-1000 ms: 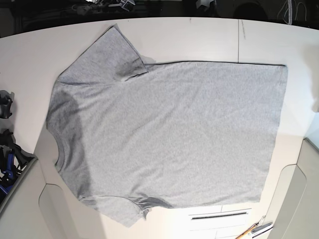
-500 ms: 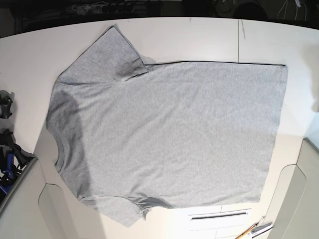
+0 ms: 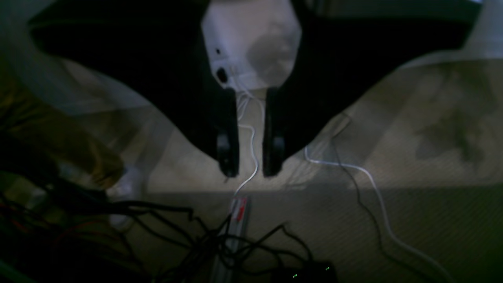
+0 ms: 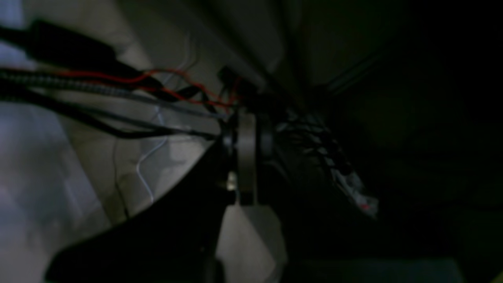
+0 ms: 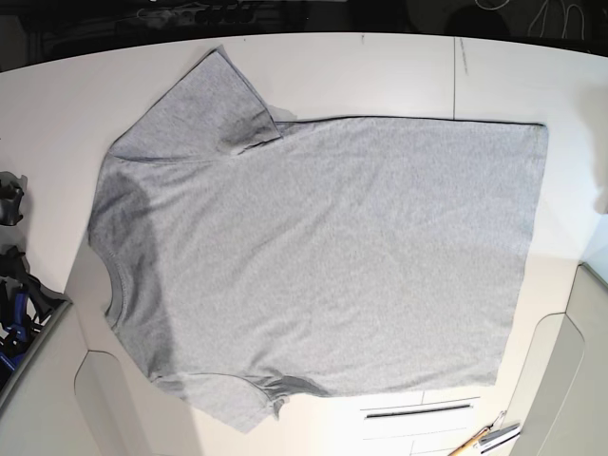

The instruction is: Fold the T-shirt properly

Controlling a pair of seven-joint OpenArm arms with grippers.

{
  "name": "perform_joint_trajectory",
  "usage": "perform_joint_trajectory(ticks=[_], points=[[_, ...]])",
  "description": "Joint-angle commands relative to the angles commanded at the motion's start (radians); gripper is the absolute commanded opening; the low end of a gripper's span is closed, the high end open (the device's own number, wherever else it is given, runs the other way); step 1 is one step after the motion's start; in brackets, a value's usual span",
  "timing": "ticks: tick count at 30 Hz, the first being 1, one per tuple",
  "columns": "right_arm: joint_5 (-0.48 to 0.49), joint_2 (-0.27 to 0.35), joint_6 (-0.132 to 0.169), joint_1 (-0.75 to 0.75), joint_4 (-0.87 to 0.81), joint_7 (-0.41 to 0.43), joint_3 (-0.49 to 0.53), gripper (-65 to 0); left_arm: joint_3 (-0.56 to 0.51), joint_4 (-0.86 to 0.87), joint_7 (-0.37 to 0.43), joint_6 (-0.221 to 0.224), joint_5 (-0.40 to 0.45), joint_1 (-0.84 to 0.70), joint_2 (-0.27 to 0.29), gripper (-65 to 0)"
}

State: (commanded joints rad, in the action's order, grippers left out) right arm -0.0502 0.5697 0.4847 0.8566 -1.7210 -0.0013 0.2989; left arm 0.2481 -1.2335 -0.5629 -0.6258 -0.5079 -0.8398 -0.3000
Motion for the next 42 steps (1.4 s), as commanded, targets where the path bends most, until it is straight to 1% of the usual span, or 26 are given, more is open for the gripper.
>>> perform_joint_trajectory(ticks=[3, 5, 7, 9, 11, 13, 14, 15, 16, 19, 20, 21, 22, 23, 24, 25, 27, 28, 29, 31, 34, 35, 39, 42], points=[[0.096, -0.002, 0.039, 0.021, -0.089, 0.000, -0.085, -64.1, 0.088, -0.123, -0.027, 0.000, -0.029, -0.068, 0.000, -46.2], [0.158, -0.002, 0.074, 0.022, -0.136, 0.000, -0.136, -64.1, 0.144, -0.200, -0.033, 0.000, -0.056, -0.111, 0.000, -44.9], [0.202, -0.002, 0.080, 0.022, -0.176, -0.004, -0.179, -64.1, 0.195, -0.266, -0.033, 0.000, -0.058, -0.146, 0.000, -44.5], [0.240, -0.003, 0.080, 0.022, -0.203, -0.004, -0.220, -64.1, 0.244, -0.323, -0.034, 0.000, -0.058, -0.166, 0.000, -41.9], [0.276, -0.003, 0.080, 0.022, -0.221, -0.005, -0.259, -64.1, 0.291, -0.372, -0.037, 0.000, -0.063, -0.177, 0.000, -41.0], [0.313, -0.006, 0.077, 0.020, -0.231, -0.007, -0.301, -63.7, 0.333, -0.417, -0.056, 0.000, -0.090, -0.177, 0.000, -40.9], [0.337, -0.016, 0.075, 0.019, -0.231, -0.008, -0.329, -62.1, 0.354, -0.439, -0.066, 0.000, -0.109, -0.177, 0.000, -40.9], [0.366, -0.034, 0.068, 0.019, -0.231, -0.008, -0.362, -59.3, 0.375, -0.462, -0.073, 0.000, -0.129, -0.177, 0.000, -40.8], [0.399, -0.052, 0.068, 0.019, -0.231, -0.010, -0.399, -56.1, 0.396, -0.484, -0.075, 0.000, -0.144, -0.177, 0.000, -40.5], [0.508, -0.094, 0.068, 0.014, -0.231, -0.053, -0.500, -46.8, 0.445, -0.542, -0.077, 0.000, -0.180, -0.177, -0.004, -30.9], [0.531, -0.105, 0.068, 0.013, -0.231, -0.073, -0.529, -44.5, 0.454, -0.559, -0.077, -0.001, -0.196, -0.177, -0.012, -28.7], [0.547, -0.111, 0.068, 0.014, -0.231, -0.085, -0.553, -42.6, 0.459, -0.573, -0.077, -0.001, -0.214, -0.177, -0.023, -28.2], [0.566, -0.112, 0.061, 0.014, -0.231, -0.106, -0.573, -40.6, 0.460, -0.587, -0.076, -0.001, -0.230, -0.177, -0.036, -28.2], [0.575, -0.114, 0.040, 0.014, -0.230, -0.128, -0.590, -38.7, 0.460, -0.598, -0.072, -0.001, -0.245, -0.175, -0.050, -28.2], [0.583, -0.114, 0.004, 0.014, -0.229, -0.148, -0.600, -36.5, 0.460, -0.607, -0.071, 0.000, -0.258, -0.171, -0.061, -28.2], [0.585, -0.114, -0.039, 0.014, -0.229, -0.167, -0.606, -34.2, 0.460, -0.614, -0.071, 0.000, -0.263, -0.167, -0.073, -27.6], [0.585, -0.114, -0.121, 0.014, -0.227, -0.184, -0.607, -29.8, 0.460, -0.616, -0.071, 0.000, -0.266, -0.147, -0.094, -23.4], [0.585, -0.115, -0.143, 0.013, -0.226, -0.186, -0.607, -28.2, 0.460, -0.616, -0.071, 0.001, -0.266, -0.133, -0.102, -21.5], [0.585, -0.119, -0.150, 0.013, -0.226, -0.186, -0.607, -27.4, 0.460, -0.616, -0.071, 0.004, -0.266, -0.117, -0.106, -21.1], [0.586, -0.128, -0.149, 0.001, -0.225, -0.207, -0.606, -27.4, 0.460, -0.616, -0.071, 0.013, -0.266, -0.085, -0.112, -21.1], [0.586, -0.149, -0.150, -0.042, -0.220, -0.286, -0.606, -27.4, 0.460, -0.613, -0.071, 0.031, -0.266, -0.031, -0.116, -21.1], [0.590, -0.156, -0.150, -0.053, -0.216, -0.301, -0.606, -27.4, 0.460, -0.612, -0.071, 0.032, -0.266, -0.013, -0.116, -21.1], [0.600, -0.175, -0.149, -0.069, -0.199, -0.309, -0.606, -27.4, 0.459, -0.609, -0.074, 0.031, -0.284, 0.042, -0.116, -21.1], [0.600, -0.174, -0.149, -0.069, -0.190, -0.310, -0.606, -27.4, 0.459, -0.602, -0.074, 0.031, -0.288, 0.073, -0.117, -21.1]])
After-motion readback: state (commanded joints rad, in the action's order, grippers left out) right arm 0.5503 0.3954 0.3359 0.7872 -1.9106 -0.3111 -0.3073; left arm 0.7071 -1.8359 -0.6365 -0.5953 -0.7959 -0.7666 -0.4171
